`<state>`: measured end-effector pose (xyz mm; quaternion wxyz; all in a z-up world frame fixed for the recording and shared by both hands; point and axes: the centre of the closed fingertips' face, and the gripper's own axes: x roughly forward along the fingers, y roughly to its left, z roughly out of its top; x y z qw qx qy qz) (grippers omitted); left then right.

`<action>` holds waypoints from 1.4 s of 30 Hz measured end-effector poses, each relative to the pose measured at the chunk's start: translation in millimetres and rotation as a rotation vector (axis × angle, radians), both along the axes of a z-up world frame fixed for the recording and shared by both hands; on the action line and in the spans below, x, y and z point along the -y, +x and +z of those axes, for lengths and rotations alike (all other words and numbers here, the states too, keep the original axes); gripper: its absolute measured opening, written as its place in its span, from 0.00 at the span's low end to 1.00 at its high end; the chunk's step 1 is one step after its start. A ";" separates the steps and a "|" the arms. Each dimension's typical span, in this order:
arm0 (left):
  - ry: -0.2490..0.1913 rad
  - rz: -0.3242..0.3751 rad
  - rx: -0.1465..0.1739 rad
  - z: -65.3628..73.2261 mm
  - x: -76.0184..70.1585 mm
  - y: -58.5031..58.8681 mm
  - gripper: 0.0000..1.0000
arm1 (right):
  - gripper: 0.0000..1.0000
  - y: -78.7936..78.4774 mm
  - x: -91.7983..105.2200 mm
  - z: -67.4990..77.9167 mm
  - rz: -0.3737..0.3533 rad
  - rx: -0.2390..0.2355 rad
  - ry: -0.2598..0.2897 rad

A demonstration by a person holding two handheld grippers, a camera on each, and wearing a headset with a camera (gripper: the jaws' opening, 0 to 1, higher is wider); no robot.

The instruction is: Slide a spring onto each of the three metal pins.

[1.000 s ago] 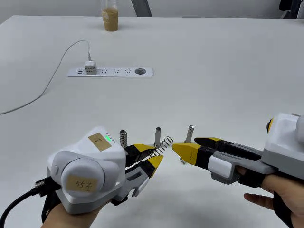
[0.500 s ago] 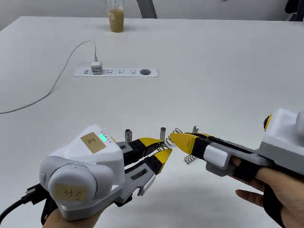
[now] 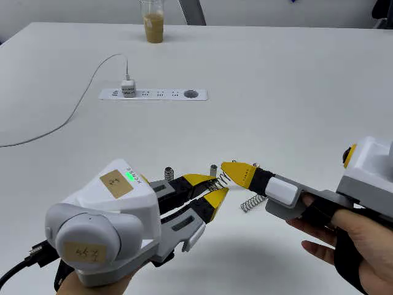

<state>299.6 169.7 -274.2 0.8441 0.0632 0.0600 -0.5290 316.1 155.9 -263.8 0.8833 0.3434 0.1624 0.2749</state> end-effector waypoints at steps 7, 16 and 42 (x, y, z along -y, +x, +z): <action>-0.002 -0.003 -0.004 2.7 0.8 -0.7 0.11 | 0.14 -1.7 -3.5 1.4 0.014 0.000 0.004; 0.035 0.001 0.000 -0.7 0.7 0.1 0.11 | 0.12 -2.6 -8.5 2.7 0.029 0.015 -0.001; 0.178 0.043 -0.046 -34.2 -11.1 0.5 0.24 | 0.11 11.0 -3.1 -0.4 0.053 0.114 -0.167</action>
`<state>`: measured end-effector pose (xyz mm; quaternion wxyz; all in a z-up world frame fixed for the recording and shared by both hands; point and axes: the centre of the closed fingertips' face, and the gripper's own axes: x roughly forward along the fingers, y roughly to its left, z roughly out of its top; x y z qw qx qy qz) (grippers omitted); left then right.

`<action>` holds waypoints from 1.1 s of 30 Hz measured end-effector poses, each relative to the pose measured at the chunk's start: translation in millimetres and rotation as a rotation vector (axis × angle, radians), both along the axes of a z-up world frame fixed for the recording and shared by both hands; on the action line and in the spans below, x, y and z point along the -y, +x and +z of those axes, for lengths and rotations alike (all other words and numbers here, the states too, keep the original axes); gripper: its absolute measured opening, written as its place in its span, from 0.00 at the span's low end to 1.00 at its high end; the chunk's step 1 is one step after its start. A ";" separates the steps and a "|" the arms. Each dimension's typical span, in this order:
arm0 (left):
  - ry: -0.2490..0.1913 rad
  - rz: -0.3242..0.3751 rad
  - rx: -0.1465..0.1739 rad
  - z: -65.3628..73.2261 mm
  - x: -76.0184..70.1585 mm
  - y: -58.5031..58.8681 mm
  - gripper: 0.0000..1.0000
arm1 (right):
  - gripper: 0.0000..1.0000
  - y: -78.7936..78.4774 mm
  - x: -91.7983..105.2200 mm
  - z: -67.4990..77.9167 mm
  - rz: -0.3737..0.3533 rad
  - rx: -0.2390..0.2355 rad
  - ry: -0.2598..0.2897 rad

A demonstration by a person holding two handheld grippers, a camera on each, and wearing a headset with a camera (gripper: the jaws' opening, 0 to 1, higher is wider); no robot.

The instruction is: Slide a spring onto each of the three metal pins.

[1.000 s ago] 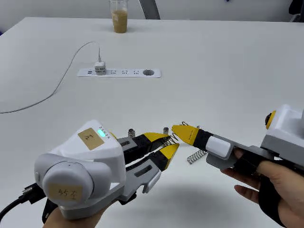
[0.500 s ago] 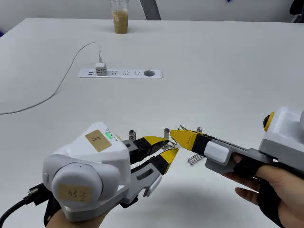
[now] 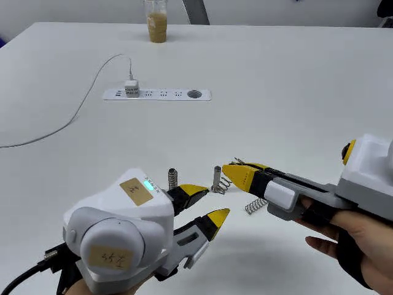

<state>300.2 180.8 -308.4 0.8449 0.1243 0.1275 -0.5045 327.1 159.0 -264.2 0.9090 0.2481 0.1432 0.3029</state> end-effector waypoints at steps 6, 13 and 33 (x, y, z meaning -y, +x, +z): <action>0.008 0.012 -0.028 -8.9 -3.9 -1.4 0.28 | 0.11 8.7 3.1 -2.2 0.004 0.035 -0.086; 0.015 0.023 -0.035 -14.2 -6.8 -0.4 0.35 | 0.11 16.7 4.2 -8.0 0.010 0.064 -0.176; -0.002 0.093 -0.110 -26.8 -17.4 4.7 0.55 | 0.12 55.3 7.6 -20.4 -0.012 0.152 -0.388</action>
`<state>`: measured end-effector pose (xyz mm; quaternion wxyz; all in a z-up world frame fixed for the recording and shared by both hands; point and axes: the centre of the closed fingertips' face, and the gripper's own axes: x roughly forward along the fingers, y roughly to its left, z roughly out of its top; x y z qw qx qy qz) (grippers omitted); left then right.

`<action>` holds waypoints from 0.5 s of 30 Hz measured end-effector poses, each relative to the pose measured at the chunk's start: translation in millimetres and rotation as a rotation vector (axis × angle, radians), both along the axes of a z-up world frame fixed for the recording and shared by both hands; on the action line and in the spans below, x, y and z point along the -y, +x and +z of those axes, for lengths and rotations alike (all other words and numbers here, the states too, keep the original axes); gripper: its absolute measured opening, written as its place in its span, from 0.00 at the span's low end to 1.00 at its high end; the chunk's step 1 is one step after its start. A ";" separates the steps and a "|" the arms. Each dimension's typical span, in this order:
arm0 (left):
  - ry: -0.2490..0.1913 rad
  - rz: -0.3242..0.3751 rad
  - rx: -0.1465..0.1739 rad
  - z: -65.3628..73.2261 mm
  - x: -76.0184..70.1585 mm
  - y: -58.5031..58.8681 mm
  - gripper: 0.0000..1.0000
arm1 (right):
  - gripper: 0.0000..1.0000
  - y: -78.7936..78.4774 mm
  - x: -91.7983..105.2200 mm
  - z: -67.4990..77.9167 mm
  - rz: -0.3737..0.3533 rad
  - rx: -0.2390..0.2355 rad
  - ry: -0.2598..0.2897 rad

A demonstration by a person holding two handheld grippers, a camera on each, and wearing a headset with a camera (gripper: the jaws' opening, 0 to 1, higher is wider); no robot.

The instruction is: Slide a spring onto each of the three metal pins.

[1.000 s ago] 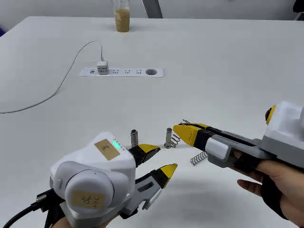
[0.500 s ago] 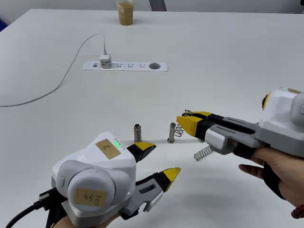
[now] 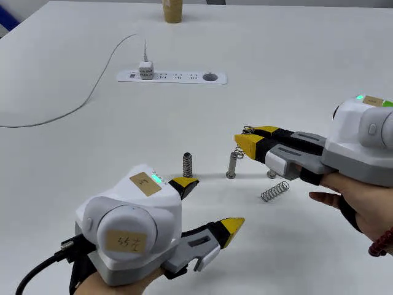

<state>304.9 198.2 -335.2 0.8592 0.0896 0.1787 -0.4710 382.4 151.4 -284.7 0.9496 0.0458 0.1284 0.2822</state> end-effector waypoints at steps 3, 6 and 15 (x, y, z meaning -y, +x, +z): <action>0.000 0.012 -0.005 -1.3 -2.0 1.5 0.58 | 0.12 6.2 0.8 -5.0 -0.006 -0.001 -0.042; -0.005 0.019 -0.015 -2.4 -3.9 2.4 0.61 | 0.12 10.1 -0.2 -7.3 -0.006 -0.007 -0.039; -0.014 0.041 -0.027 -4.7 -7.8 5.9 0.74 | 0.12 17.9 0.6 -19.2 -0.012 -0.018 -0.095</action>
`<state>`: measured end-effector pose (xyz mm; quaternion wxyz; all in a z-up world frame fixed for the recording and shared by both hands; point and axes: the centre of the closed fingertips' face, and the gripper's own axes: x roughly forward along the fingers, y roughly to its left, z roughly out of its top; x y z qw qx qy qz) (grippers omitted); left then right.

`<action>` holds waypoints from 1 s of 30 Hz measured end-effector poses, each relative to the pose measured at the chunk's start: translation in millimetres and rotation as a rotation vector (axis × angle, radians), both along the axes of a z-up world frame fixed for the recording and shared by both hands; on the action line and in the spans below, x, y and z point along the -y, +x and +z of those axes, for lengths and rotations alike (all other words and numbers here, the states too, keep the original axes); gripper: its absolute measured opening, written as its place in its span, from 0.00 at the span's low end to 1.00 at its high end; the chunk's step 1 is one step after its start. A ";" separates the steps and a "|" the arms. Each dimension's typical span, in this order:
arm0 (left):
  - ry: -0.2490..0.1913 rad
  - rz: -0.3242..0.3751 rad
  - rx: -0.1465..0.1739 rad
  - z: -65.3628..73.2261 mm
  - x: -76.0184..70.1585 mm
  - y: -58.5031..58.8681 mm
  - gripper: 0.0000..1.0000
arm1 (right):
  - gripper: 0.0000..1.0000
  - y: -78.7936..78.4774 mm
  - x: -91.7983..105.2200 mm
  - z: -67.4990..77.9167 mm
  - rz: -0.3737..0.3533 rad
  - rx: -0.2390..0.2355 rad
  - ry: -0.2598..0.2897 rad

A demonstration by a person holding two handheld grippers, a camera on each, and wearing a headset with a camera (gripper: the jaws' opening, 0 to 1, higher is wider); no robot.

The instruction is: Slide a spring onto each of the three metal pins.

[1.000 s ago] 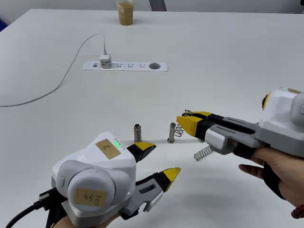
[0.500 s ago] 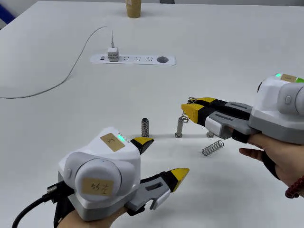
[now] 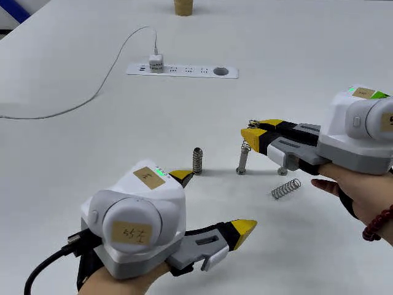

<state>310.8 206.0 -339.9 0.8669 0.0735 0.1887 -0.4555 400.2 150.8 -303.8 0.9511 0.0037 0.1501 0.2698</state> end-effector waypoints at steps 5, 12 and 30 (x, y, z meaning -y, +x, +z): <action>-0.007 0.003 -0.011 -0.7 -0.6 0.5 0.78 | 0.12 2.5 0.9 -2.8 -0.007 -0.001 -0.005; -0.010 0.013 -0.016 -1.2 -1.2 1.7 0.82 | 0.12 3.1 1.1 -7.4 -0.006 0.000 -0.037; -0.048 0.042 -0.028 2.9 -4.7 6.4 0.85 | 0.12 -0.3 -4.3 -30.1 0.003 -0.029 -0.111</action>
